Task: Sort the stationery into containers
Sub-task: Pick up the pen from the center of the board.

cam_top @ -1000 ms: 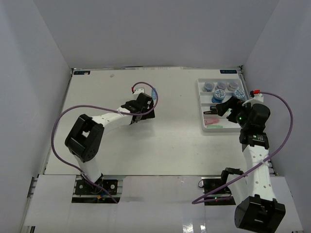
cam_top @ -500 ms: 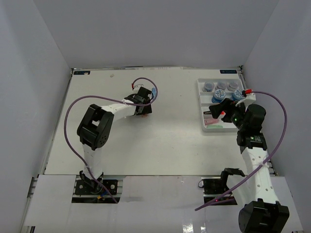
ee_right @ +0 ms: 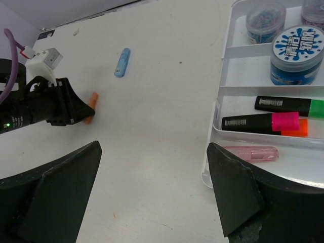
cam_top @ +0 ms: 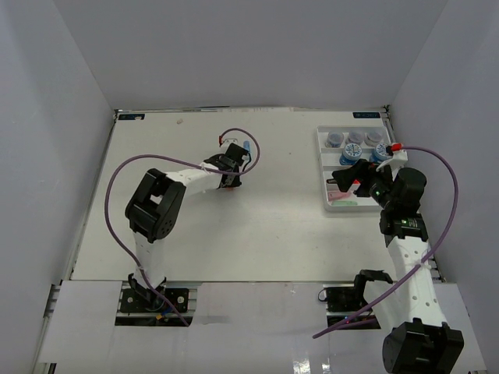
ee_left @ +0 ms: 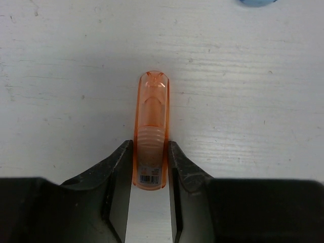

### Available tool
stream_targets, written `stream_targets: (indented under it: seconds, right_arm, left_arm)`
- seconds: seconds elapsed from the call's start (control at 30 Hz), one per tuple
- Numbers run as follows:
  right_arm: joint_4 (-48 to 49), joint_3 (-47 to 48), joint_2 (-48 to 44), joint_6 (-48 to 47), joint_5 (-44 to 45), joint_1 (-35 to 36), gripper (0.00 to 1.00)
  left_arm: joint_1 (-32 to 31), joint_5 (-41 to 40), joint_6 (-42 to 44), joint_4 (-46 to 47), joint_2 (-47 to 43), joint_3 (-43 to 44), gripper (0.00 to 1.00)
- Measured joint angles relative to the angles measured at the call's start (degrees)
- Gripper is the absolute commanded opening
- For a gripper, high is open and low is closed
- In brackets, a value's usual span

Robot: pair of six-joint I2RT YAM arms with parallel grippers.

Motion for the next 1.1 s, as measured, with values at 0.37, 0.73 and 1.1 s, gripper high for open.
stream_targets:
  seconds: [0.37,0.73,1.1]
  right_arm:
    - [2.38,0.15,4.66,2.12,-8.07,6.25,0.91]
    - [5.79,6.71,17.05,8.98,-6.47,28.83,0.91]
    - [7.34,17.88,30.45,12.85,-3.80,39.17,0.98]
  left_arm:
    - [-2.34,9.49,9.44,2.40,-14.47,-13.62,0.29]
    - [-3.80,28.30,28.72,11.58,-42.47,-24.02,0.30]
    - [-4.37,36.00,38.38,15.04,-49.29,-31.56,0.30]
